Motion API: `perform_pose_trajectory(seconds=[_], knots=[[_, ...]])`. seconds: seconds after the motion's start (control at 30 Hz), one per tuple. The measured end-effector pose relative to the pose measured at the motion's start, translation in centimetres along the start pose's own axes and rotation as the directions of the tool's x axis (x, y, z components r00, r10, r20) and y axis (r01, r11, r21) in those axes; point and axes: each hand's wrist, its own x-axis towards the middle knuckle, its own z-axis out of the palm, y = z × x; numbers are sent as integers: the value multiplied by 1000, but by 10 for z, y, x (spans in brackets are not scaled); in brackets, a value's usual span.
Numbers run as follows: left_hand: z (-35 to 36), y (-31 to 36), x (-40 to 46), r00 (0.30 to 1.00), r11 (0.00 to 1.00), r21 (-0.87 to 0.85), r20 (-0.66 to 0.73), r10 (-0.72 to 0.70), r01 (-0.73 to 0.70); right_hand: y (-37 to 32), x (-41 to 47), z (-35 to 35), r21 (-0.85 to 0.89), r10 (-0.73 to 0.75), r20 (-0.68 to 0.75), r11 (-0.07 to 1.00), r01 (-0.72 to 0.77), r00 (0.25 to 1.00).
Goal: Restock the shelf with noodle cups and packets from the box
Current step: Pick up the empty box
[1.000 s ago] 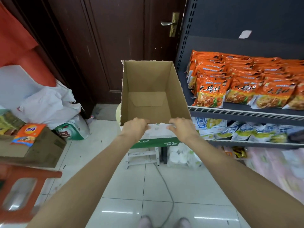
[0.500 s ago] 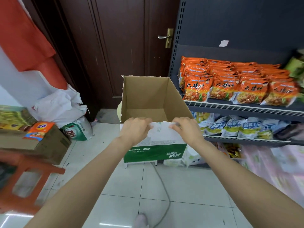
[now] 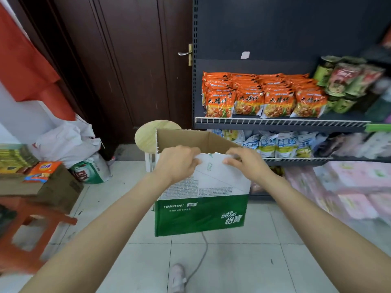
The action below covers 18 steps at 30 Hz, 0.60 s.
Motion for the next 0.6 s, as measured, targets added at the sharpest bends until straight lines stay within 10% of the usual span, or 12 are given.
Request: perform_pose_trajectory(seconds=[0.6], knots=[[62,231,131,894,857,-305,40,446,-414,157,-151,-96,-114,515,-353,804,-583,781]])
